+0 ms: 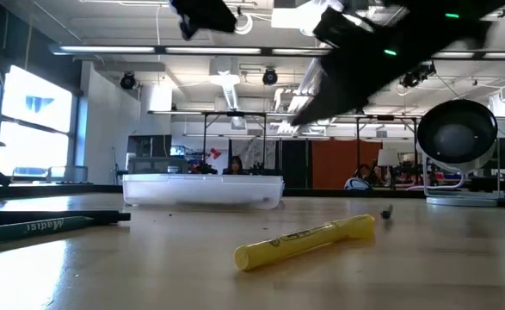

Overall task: Pick & place school supplies into a supply box
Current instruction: Put the top dark green crayon into the black box

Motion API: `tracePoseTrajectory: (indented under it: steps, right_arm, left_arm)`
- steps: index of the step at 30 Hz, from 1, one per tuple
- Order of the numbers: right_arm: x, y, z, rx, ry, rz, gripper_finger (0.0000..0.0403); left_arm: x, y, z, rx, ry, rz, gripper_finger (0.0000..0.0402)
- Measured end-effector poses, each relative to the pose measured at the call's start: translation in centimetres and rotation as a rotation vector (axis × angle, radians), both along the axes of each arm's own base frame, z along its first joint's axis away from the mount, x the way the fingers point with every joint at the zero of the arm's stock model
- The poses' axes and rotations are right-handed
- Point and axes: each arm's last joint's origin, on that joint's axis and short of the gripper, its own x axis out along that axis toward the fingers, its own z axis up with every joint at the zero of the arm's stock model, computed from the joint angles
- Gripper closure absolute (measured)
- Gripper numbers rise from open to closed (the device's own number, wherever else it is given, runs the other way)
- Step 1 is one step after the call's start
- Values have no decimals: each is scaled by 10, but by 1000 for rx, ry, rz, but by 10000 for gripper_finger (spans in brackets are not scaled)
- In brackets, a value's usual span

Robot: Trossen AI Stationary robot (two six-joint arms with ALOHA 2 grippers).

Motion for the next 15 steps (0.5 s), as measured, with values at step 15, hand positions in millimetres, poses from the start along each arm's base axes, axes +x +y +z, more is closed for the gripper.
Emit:
tracePoseTrajectory:
  steps: [15]
  right_arm:
    - [34, -25, 18, 106, 167, 510, 391]
  left_arm:
    - [-101, -9, 31, -57, 103, 124, 380]
